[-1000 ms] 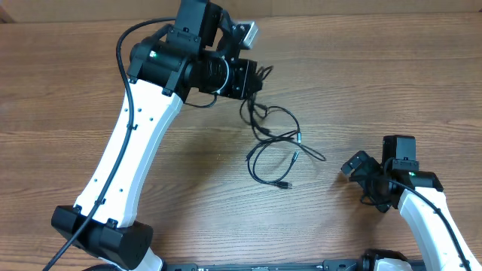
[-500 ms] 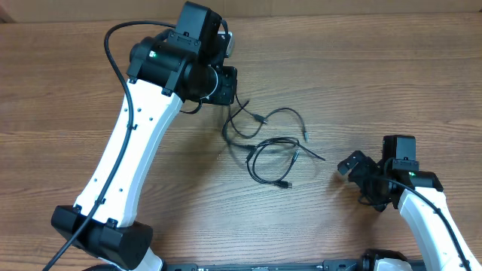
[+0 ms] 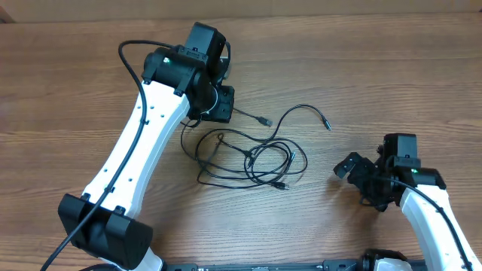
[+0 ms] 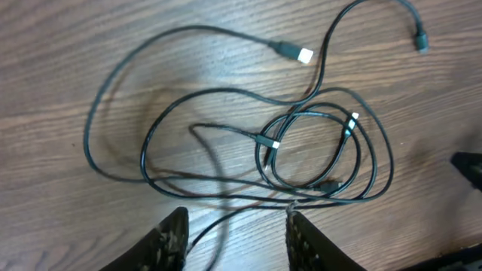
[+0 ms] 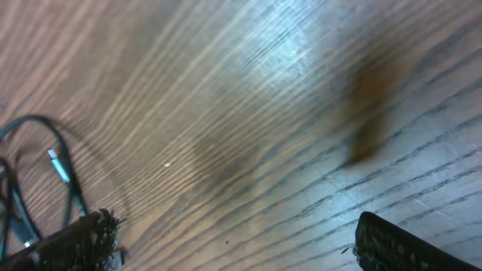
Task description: Untangle cables
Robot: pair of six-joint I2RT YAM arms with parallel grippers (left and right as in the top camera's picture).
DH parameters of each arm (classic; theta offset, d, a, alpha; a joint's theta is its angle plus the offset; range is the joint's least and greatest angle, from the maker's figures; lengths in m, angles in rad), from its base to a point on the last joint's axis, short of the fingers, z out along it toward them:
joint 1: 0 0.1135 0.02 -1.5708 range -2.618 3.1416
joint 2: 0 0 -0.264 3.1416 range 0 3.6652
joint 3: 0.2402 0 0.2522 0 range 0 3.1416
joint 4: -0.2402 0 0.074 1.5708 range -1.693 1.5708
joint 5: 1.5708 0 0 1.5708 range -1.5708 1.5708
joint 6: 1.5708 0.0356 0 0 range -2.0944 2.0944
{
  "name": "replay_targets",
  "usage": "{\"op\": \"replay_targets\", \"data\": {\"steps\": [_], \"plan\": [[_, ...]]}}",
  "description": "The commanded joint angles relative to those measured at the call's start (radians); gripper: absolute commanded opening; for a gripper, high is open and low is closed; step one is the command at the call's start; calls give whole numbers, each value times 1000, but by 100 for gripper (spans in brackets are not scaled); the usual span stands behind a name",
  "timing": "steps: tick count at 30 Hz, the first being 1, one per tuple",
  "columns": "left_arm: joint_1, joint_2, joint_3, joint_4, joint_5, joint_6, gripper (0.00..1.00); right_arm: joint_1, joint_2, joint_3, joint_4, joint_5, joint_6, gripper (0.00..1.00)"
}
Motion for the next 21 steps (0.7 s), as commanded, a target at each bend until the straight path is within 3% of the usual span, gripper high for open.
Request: {"op": "replay_targets", "data": {"steps": [1,10,21], "plan": [[4,-7,-38,0,-13,-45,44,-3,-34,90,-29,-9,-60,100],[-8,-7,-161,13,14,-73,42,-3,-64,206,-166,-10,-142,100],[-26,-7,-385,126,49,-114,40,-3,-64,254,-186,-88,-192,100]]}}
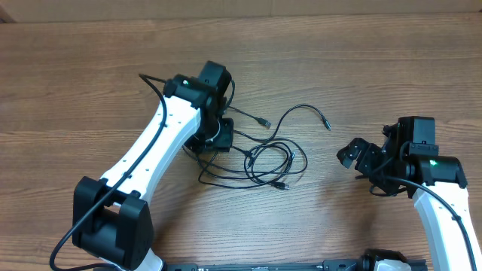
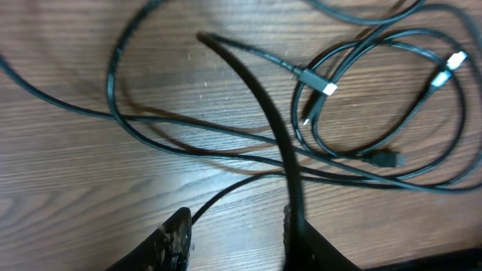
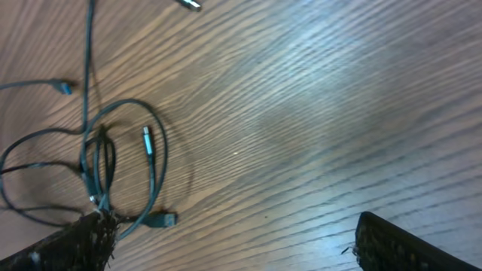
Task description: Untangle cables
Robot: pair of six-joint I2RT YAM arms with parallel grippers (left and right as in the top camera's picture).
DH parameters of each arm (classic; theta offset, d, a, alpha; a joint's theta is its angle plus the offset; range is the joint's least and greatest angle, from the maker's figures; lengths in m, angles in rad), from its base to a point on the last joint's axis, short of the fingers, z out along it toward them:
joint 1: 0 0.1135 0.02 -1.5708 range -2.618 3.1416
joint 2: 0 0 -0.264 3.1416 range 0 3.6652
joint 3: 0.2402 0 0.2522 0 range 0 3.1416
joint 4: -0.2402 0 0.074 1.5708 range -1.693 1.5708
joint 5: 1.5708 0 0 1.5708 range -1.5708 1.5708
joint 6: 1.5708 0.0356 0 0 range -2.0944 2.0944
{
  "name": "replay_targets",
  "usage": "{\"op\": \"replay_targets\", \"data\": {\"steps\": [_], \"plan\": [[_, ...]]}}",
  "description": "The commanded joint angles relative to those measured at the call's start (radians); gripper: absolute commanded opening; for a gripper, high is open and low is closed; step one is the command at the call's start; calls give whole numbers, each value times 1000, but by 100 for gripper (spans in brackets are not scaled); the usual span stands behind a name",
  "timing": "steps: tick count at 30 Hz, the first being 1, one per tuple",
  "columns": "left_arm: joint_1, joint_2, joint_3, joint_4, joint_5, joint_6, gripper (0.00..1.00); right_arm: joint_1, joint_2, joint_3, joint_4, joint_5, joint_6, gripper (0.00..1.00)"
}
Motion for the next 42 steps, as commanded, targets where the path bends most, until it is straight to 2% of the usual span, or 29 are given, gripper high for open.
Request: {"op": "replay_targets", "data": {"steps": [1,18,22,25,28,31,38,42], "plan": [[-3,-7,-61,36,42,-23,40,-3,-12,38,0,-38,-49,100],[-8,-7,-93,99,53,-23,41,-3,-12,38,-4,-39,-48,100],[-9,-7,-93,106,58,-23,28,-3,-12,37,-14,-39,-48,100],[-19,-7,-93,111,58,-42,26,-3,-12,37,-15,-39,-48,100],[-30,-7,-93,118,57,-45,27,-3,-12,37,-14,-39,-48,100],[-40,-7,-93,118,57,-45,33,-3,-12,37,-14,-39,-48,100],[-60,-7,-93,144,57,-45,34,-3,-12,37,-15,-39,-48,100],[-66,-7,-93,146,57,-44,43,-3,-12,37,-14,-39,-48,100]]}}
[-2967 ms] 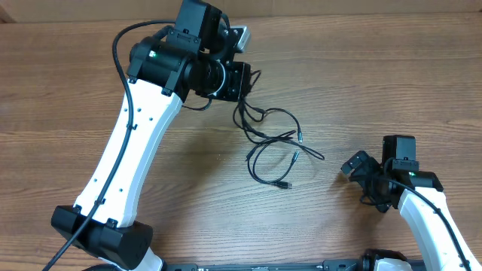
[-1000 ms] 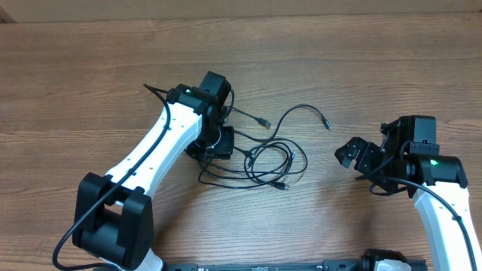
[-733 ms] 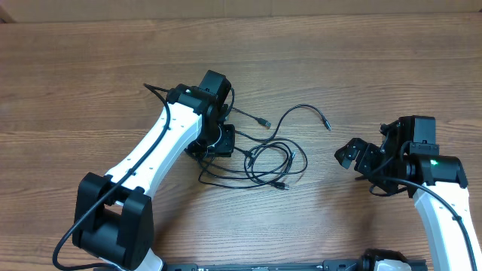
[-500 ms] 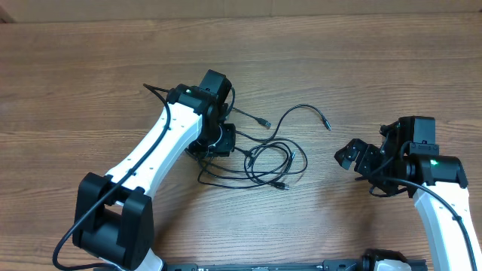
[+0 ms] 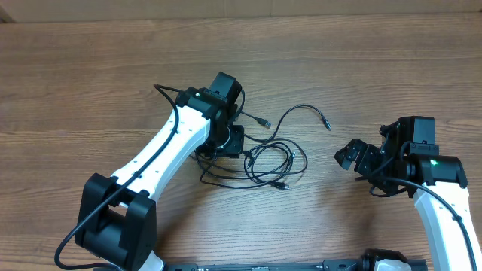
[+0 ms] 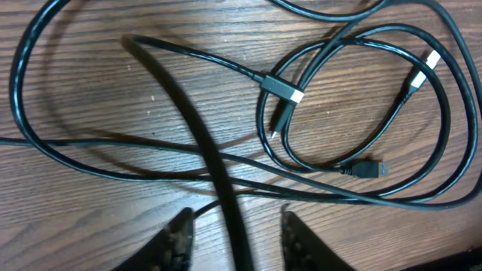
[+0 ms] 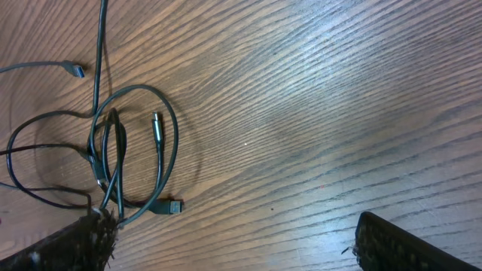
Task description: Untangle cables
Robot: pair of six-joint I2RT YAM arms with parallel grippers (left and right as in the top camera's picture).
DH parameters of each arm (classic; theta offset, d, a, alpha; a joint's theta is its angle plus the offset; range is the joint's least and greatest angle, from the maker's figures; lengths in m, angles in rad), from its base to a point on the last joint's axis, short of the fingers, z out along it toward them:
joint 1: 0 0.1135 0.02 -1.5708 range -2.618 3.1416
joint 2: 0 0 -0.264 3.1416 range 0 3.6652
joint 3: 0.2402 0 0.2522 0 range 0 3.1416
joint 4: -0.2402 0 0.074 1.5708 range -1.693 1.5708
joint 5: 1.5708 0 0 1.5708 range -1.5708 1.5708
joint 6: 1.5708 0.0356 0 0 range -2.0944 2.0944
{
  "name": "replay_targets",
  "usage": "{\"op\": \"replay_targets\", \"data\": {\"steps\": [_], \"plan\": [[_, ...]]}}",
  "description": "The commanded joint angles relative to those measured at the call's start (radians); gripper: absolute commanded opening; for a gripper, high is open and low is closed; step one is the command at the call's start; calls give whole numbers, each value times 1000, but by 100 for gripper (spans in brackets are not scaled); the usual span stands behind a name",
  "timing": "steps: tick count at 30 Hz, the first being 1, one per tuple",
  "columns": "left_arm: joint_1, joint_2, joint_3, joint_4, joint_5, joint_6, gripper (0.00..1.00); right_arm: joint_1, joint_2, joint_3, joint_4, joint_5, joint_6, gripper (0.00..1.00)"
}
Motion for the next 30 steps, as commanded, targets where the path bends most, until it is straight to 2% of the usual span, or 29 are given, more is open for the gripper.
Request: {"op": "replay_targets", "data": {"steps": [1,5,7,16,20,25,28,30], "plan": [[-8,-7,-6,-3,11,-17,49,-3,-12,32,6,-9,-8,100],[-8,-7,-6,-43,-37,-5,79,-3,-12,32,4,-9,-8,100],[-8,-7,-6,-71,-61,3,81,-3,-12,32,3,-9,-8,100],[-8,-7,-6,-179,-127,82,72,-3,-12,32,5,2,-9,100],[-8,-7,-6,-193,-128,105,73,-3,-9,32,5,2,-9,100],[-8,-7,-7,-201,-129,188,73,-3,6,32,5,2,-9,100],[-8,-7,-7,-204,-153,208,63,-3,19,32,5,2,-9,100],[-8,-7,-7,-208,-177,208,50,-3,30,32,5,2,-9,100]]}}
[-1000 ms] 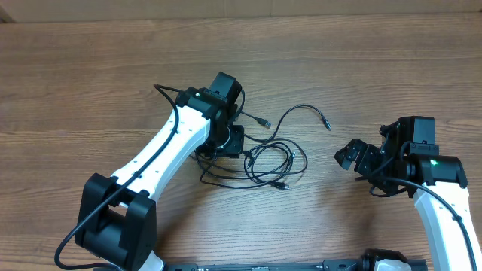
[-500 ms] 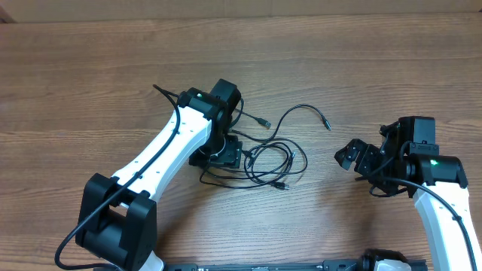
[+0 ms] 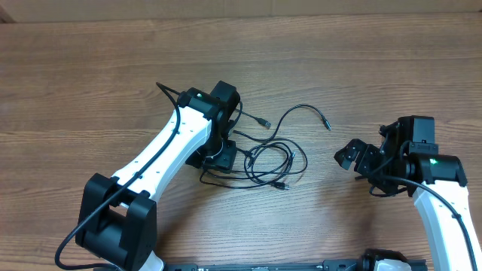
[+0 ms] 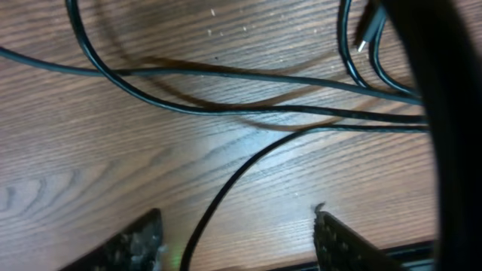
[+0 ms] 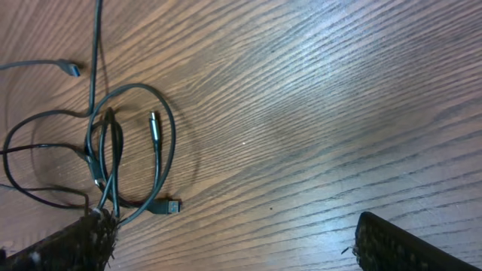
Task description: Untangle cables
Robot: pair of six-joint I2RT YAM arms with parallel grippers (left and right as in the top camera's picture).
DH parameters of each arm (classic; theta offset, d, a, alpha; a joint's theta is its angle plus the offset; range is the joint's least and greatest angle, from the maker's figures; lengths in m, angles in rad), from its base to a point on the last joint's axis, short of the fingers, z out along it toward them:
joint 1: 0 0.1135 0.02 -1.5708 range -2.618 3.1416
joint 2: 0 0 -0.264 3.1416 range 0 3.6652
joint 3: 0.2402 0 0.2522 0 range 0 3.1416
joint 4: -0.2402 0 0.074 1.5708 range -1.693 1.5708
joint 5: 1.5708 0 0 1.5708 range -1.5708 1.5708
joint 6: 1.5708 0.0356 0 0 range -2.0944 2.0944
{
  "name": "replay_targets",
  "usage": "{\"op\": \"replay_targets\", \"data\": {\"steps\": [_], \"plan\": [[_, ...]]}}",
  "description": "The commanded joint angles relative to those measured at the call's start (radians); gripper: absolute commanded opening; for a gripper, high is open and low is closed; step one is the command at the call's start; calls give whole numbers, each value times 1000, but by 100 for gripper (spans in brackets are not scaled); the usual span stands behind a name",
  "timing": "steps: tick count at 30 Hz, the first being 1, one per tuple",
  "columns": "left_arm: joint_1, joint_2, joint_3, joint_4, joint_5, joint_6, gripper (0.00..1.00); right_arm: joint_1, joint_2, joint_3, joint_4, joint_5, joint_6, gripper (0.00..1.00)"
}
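Observation:
Thin black cables (image 3: 265, 154) lie in a loose tangle mid-table, with loops, two free ends toward the back (image 3: 325, 123) and plugs inside the loops. My left gripper (image 3: 221, 159) is down at the tangle's left edge. In the left wrist view it (image 4: 237, 242) is open close to the wood, with one cable strand (image 4: 209, 218) running between its fingers and more strands just ahead. My right gripper (image 3: 354, 156) hovers open to the right of the tangle. The right wrist view shows the gripper (image 5: 233, 245) empty, with the cable loops (image 5: 120, 150) at its left.
The wooden table (image 3: 376, 68) carries only the cables. A thick dark cable of the left arm (image 4: 429, 90) crosses the right side of the left wrist view. The left arm's white links (image 3: 162, 162) reach in from the front left.
My left gripper has come down closer to the table at the tangle's left edge, and its fingers stand wider apart around one strand. The right arm and the cables look unmoved.
At first my left gripper was high behind the tangle's left side and the right gripper low near the table. Then the left moved over the loops and the right rose to face the cables. Now the left is low with a strand between its open fingers.

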Motion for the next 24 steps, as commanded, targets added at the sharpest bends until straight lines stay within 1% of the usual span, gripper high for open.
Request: {"op": "replay_targets", "data": {"steps": [1,2,5,7,8,15,19,24], "plan": [[-3,-7,-6,-8,-52,45,39,-3,21,32,4,1,-8,100],[-3,-7,-6,-11,-52,45,30,-3,26,32,3,1,-8,100],[-3,-7,-6,-22,-52,45,15,-3,37,32,0,1,-8,100],[-3,-7,-6,-28,-52,45,6,-3,39,32,-2,1,-8,100],[-3,-7,-6,-30,-52,45,4,-3,39,32,-2,1,-8,100],[-4,-7,-6,-13,-51,46,4,-3,39,32,-6,1,-8,100],[-4,-14,3,2,-20,96,4,-3,39,32,-6,1,-8,100],[-4,-30,86,2,18,105,4,-3,38,32,-13,0,-8,100]]}}
